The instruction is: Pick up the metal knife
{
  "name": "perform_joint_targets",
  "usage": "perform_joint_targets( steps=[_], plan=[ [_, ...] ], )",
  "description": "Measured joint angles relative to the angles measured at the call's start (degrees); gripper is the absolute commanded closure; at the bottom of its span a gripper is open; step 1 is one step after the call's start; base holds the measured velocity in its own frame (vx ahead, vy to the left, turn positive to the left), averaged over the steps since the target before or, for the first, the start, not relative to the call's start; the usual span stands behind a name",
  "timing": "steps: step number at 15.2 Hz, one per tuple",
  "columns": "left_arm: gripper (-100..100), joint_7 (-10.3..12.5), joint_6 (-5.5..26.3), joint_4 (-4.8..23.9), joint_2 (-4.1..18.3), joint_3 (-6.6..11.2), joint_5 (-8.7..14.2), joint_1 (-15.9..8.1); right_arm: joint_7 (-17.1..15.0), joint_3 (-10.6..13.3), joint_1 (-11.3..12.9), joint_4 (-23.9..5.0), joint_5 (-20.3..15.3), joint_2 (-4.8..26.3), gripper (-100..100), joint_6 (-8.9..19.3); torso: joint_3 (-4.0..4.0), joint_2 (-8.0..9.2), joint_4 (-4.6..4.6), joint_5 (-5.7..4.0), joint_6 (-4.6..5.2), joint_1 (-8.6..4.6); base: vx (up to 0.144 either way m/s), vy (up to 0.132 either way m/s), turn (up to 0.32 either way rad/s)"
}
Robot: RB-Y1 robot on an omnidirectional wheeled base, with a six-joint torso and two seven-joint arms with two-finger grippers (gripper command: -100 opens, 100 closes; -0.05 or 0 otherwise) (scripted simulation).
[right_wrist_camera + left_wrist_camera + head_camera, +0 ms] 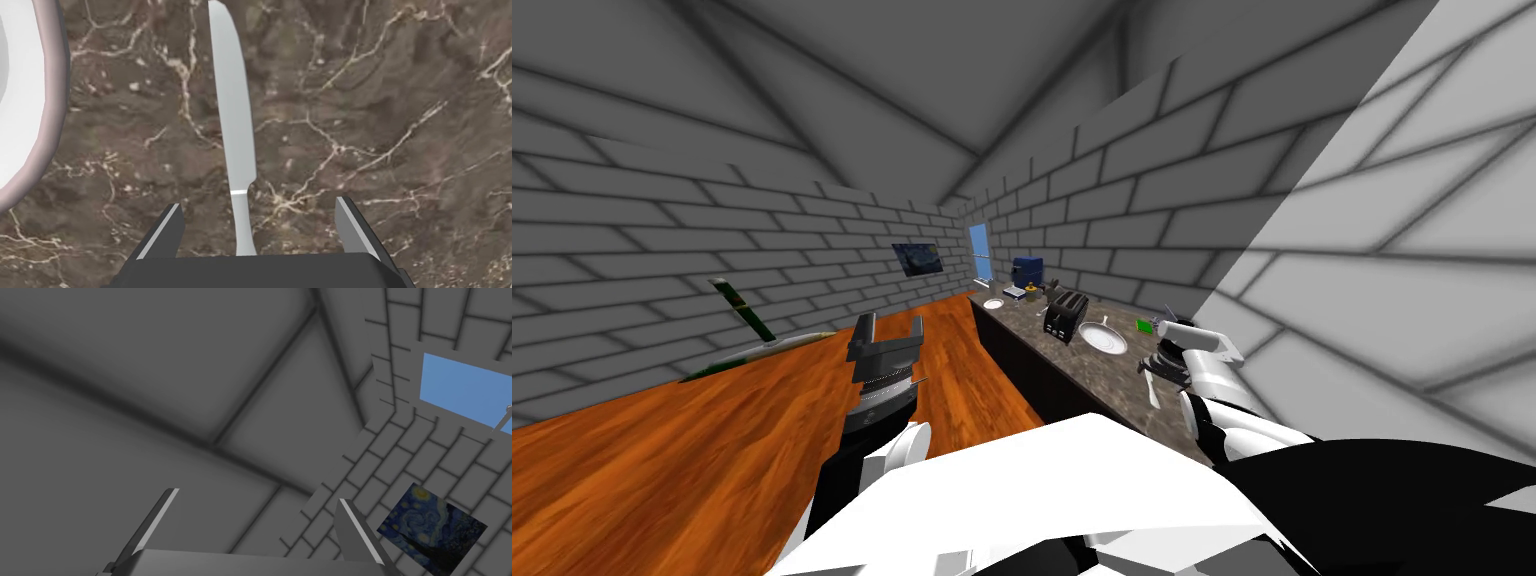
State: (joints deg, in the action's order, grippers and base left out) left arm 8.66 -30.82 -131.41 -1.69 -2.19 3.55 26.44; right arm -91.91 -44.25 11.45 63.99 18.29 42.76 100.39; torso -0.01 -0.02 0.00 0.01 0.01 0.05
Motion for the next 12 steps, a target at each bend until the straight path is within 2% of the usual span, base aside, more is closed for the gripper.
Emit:
perform_joint_targets(
  steps=[2, 4, 9, 12],
  plan=[
    [0, 0.0, 0.0, 0.0, 0.0, 0.0, 0.0, 0.0, -1.2, -0.4, 0.7, -1.2, 0.1, 0.2, -100, 1.6, 0.0, 0.0, 0.0, 0.0, 0.01, 0.0, 0.004, -0.002, 0.05],
    [0, 0.0, 0.0, 0.0, 0.0, 0.0, 0.0, 0.0, -1.1, -0.8, 0.6, -2.1, 0.2, 0.6, -100, 1.6, 0.0, 0.0, 0.0, 0.0, 0.03, 0.04, 0.022, 0.033, 0.103],
    [0, 0.0, 0.0, 0.0, 0.0, 0.0, 0.0, 0.0, 2.8, -4.3, -1.7, -8.4, 0.7, 3.3, -100, -2.3, -0.07, -0.13, -0.03, 0.05, 0.03, 0.23, 0.049, 0.058, 0.092],
    [0, 0.0, 0.0, 0.0, 0.0, 0.0, 0.0, 0.0, 5.9, -6.9, -3.0, -13.7, 1.0, 5.8, -100, -5.5, -0.09, -0.16, -0.04, 0.05, 0.02, 0.24, 0.056, 0.058, 0.113]
  ],
)
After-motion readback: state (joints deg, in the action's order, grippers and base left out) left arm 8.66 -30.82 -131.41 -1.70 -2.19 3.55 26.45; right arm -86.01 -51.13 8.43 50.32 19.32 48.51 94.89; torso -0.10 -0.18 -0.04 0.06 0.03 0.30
